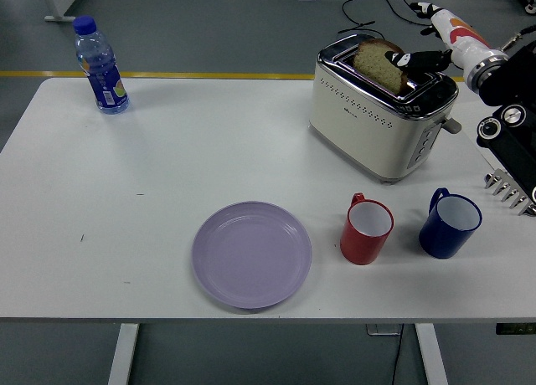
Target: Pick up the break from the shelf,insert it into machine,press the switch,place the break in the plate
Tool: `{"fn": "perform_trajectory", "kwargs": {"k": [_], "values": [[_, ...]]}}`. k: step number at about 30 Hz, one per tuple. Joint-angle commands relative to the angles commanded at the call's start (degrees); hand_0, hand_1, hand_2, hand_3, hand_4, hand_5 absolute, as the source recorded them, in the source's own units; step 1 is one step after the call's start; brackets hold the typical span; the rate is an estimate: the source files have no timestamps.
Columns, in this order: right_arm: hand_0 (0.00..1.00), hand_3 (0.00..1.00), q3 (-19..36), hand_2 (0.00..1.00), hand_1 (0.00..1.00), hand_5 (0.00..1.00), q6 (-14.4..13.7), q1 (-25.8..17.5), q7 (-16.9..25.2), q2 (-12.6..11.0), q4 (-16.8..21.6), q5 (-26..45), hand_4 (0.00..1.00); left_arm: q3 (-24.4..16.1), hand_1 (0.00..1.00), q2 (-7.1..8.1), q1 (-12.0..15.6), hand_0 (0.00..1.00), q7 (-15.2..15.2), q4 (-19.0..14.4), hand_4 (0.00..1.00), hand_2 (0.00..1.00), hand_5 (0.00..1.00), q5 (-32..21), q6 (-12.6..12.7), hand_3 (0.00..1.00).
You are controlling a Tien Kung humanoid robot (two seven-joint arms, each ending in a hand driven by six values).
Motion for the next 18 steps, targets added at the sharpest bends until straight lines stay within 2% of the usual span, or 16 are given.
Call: {"fn": "perform_trajectory", "kwargs": {"k": [7,9,11,13,18], "values": [[0.875,0.941,-3.54,0.901,0.819,0.322,3.24,6.84,-2.16,5.09,-7.4,-0.46,0.792,0.17,0.57,0.1,0.08,0.657,0.12,0.0,0.319,0.582,0.989,0.1,0.03,0.613],[0.875,0.941,-3.85,0.901,0.819,0.322,3.68,7.39,-2.44,5.56,-8.25,-0.69,0.792,0.16,0.57,0.12,0.11,0.657,0.12,0.0,0.319,0.582,0.989,0.13,0.04,0.613],[0.875,0.941,-5.02,0.901,0.819,0.322,5.51,9.56,-3.29,7.59,-11.58,-2.37,0.792,0.09,0.57,0.16,0.22,0.657,0.15,0.0,0.319,0.582,0.989,0.27,0.07,0.613],[0.864,0.934,-5.68,0.867,0.811,0.329,6.07,10.62,-3.64,8.71,-13.8,-3.18,0.785,-0.01,0.57,0.18,0.28,0.657,0.19,0.0,0.32,0.582,0.989,0.45,0.08,0.614],[0.864,0.934,-7.94,0.867,0.811,0.329,7.04,13.77,-4.39,11.89,-19.65,-6.44,0.785,-0.02,0.57,0.21,0.36,0.657,0.36,0.0,0.32,0.582,0.989,0.87,0.1,0.614]]}}
